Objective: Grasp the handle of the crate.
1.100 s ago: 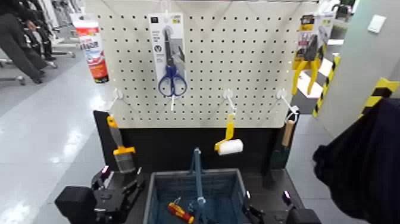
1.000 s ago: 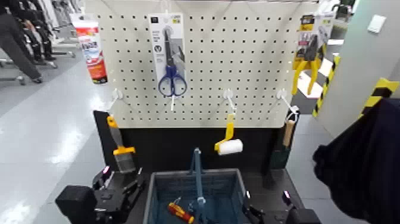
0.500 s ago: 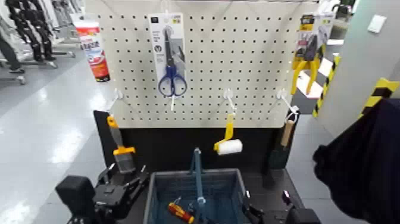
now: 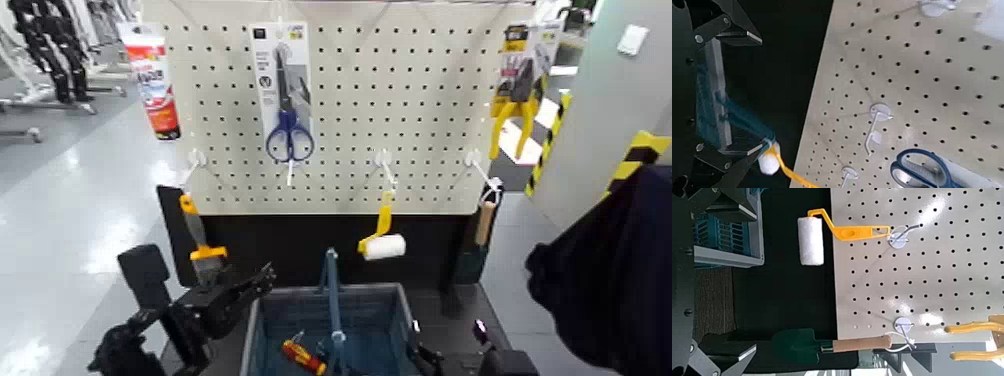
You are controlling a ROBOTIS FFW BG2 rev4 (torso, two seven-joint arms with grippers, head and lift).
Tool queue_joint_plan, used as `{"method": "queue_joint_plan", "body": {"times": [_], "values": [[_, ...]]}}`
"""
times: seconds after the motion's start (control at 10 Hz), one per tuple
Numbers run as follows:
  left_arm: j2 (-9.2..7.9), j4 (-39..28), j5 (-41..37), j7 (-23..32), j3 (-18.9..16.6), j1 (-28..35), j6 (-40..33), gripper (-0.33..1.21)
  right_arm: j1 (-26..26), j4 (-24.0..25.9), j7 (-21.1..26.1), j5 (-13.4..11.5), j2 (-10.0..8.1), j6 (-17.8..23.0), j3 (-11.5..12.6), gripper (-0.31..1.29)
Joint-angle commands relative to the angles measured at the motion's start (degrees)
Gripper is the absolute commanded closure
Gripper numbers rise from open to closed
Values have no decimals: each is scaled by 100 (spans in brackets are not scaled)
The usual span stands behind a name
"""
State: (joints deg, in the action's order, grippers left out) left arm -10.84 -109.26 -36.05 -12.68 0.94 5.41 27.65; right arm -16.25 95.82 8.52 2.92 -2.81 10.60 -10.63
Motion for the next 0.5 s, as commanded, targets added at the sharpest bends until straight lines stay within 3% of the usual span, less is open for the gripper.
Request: {"method": "queue_joint_plan", "body": {"times": [0.1,0.5], "values": [[-120,607,-1379,-261,56,-391,724,34,-1,-11,0,16,0,29,0,14],[-217,1293,-2750,-542,240,-787,1340,34,-1,-28,0,34,0,47,9,14]]}}
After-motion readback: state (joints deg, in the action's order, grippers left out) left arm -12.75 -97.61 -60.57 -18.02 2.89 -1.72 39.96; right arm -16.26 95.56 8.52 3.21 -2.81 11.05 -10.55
